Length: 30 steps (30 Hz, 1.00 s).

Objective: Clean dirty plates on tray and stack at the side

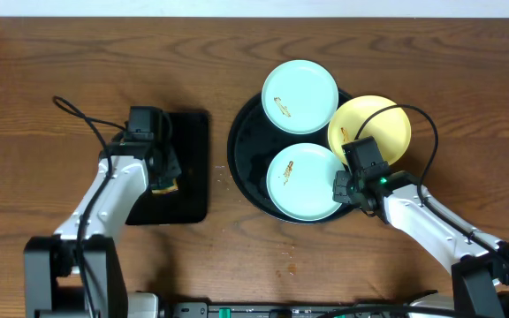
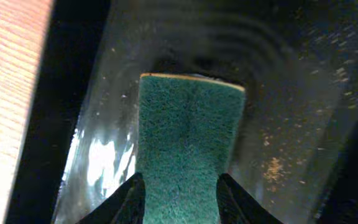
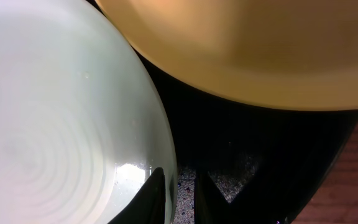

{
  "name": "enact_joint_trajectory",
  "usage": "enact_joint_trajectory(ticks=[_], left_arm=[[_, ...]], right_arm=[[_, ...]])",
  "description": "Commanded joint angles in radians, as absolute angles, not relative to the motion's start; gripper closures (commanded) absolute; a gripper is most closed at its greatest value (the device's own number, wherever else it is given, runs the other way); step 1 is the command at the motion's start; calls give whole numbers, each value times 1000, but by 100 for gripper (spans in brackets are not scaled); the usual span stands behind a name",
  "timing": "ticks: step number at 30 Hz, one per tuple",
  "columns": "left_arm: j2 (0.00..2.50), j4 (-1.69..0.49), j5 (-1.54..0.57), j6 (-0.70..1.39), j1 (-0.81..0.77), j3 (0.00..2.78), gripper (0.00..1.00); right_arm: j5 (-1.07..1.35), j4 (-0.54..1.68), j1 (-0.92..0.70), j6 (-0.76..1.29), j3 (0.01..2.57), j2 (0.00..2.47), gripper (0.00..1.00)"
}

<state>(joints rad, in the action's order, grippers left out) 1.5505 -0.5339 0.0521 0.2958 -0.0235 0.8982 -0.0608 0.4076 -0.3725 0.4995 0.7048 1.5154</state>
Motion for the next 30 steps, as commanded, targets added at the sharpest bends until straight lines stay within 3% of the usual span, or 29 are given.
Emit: enact_joint_trajectory(ticks=[1,8,30], left_arm=[[1488,-538,64,302,-25,931,63],[1465,-567,64,302,-25,918,67],[1562,-526,65,246,-25,890,62]], right_arm=[[-78,408,-380,492,697,1522,85],[-78,408,-380,492,697,1522,85],[-78,409,-380,492,697,1522,85]])
